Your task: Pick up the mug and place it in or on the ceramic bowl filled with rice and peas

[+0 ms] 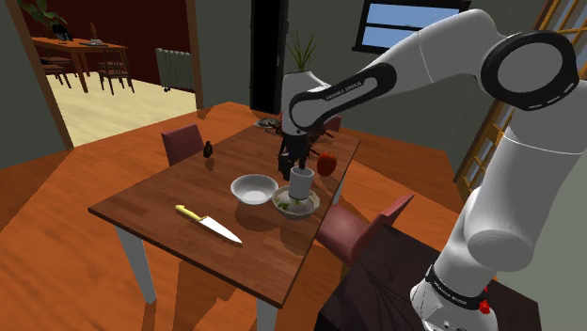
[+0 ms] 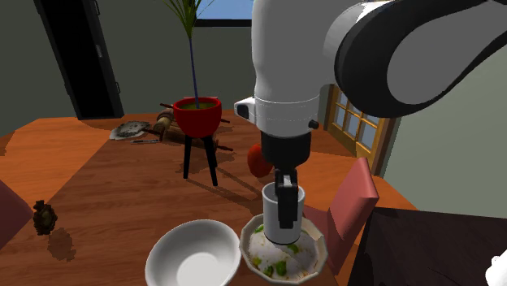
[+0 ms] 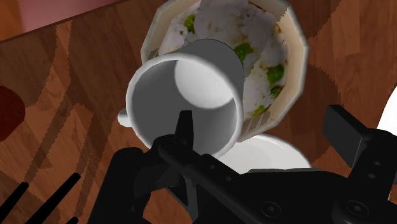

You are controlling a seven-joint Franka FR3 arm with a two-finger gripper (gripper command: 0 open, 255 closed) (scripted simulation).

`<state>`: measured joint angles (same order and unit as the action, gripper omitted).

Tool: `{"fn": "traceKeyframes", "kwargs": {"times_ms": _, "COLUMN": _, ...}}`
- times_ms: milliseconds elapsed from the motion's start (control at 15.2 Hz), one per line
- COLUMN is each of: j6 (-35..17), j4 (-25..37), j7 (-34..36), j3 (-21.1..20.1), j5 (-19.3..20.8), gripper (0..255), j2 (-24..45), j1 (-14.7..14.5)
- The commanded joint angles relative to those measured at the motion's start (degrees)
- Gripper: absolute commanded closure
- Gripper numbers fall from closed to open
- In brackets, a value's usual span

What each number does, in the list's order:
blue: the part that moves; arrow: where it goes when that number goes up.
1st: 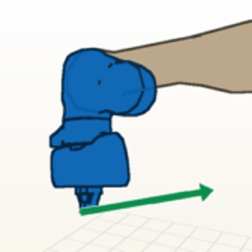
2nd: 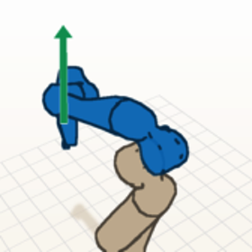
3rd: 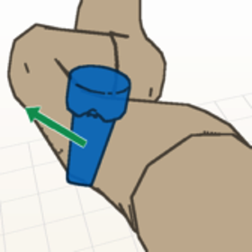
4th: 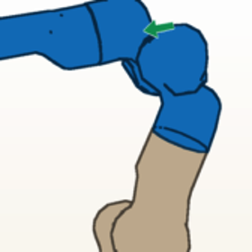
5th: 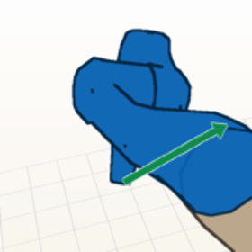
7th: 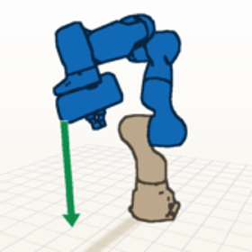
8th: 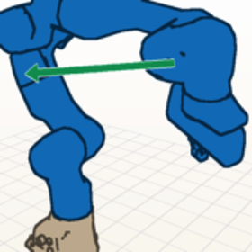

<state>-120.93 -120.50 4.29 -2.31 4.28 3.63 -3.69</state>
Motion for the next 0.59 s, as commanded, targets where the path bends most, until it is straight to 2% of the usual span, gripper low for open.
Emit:
{"fn": "traceKeyframes", "kwargs": {"times_ms": 0, "j6": 3.5, "j4": 2.4, "j7": -0.1, "j3": -0.1, "j5": -0.2, "gripper": 0, "j2": -1.0, "j1": -0.1}}
{"fn": "traceKeyframes", "kwargs": {"times_ms": 528, "j6": 3.5, "j4": 2.4, "j7": -0.1, "j3": -0.1, "j5": -0.2, "gripper": 0, "j2": -1.0, "j1": -0.1}}
